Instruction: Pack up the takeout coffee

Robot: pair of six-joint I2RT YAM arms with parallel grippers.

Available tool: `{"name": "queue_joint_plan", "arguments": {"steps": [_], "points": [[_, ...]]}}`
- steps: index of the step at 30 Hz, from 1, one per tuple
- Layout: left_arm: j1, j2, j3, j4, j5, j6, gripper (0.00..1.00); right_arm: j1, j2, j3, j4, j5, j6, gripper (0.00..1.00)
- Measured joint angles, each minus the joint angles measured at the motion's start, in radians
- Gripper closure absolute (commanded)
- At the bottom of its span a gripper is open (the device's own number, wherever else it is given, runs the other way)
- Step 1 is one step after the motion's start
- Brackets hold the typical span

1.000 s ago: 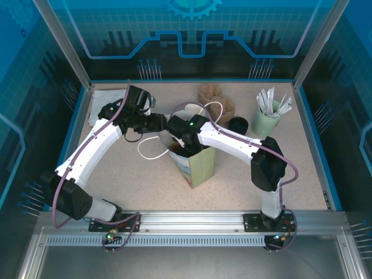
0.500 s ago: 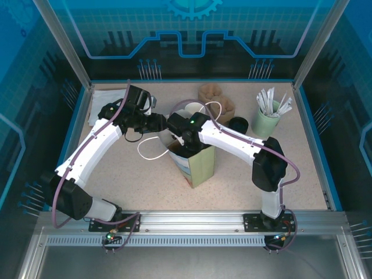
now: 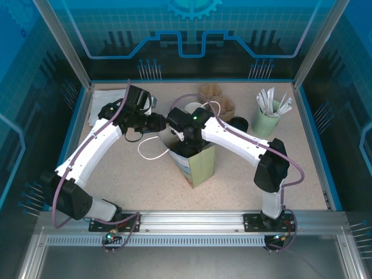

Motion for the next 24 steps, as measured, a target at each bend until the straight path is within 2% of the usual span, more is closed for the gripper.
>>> {"name": "queue_joint_plan", "arguments": {"steps": [11, 24], "points": [[-0.003, 0.000, 0.002, 0.001, 0.000, 0.000, 0.49, 0.000, -0.016, 0.080, -0.051, -0.008, 0.007, 0.00], [-0.004, 0.000, 0.004, 0.000, 0.000, 0.001, 0.48, -0.003, -0.035, 0.109, -0.077, -0.015, 0.009, 0.00]]}}
